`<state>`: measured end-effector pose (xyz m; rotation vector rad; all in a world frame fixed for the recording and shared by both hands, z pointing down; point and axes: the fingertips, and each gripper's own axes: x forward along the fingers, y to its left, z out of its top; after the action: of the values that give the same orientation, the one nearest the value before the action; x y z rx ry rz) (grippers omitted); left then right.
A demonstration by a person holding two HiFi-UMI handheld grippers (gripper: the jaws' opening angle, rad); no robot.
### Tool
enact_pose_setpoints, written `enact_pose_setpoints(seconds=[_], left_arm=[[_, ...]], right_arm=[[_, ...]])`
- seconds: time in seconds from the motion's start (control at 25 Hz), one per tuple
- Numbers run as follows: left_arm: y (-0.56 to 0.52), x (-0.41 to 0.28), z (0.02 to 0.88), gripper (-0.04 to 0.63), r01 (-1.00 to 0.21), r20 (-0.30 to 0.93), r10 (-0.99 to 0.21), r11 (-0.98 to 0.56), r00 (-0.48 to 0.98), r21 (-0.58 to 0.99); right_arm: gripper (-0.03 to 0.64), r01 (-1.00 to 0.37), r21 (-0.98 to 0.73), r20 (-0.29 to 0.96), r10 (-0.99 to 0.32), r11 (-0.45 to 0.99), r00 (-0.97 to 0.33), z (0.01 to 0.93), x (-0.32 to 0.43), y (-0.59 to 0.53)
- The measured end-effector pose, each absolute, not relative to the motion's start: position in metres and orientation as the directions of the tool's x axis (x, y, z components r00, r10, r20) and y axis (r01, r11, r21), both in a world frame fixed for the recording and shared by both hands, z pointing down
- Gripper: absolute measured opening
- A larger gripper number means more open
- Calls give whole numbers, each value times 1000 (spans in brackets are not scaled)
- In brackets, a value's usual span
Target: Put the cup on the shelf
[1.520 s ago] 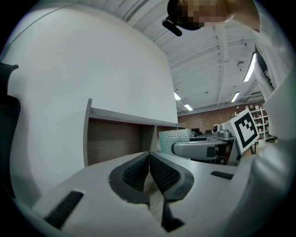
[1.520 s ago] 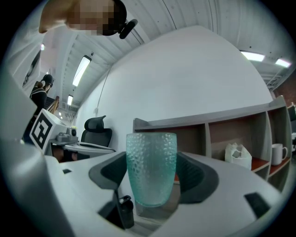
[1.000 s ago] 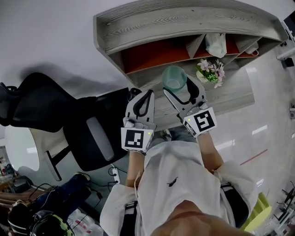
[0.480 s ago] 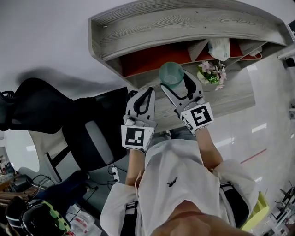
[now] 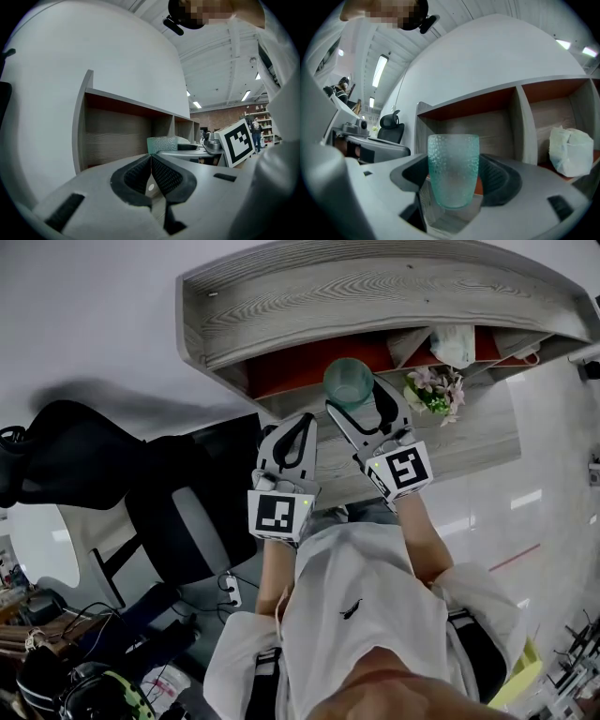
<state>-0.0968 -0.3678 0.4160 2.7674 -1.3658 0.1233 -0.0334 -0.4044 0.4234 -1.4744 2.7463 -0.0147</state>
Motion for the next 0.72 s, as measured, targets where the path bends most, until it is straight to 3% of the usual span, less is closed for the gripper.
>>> enact_pose_setpoints(seconds=[0.72], left_arm=[[-384,-102,423,28,-811,117,-804,-584,584,37]], right_arm=[[347,-837,-23,-23,-837,547,-547,435,-44,-440]])
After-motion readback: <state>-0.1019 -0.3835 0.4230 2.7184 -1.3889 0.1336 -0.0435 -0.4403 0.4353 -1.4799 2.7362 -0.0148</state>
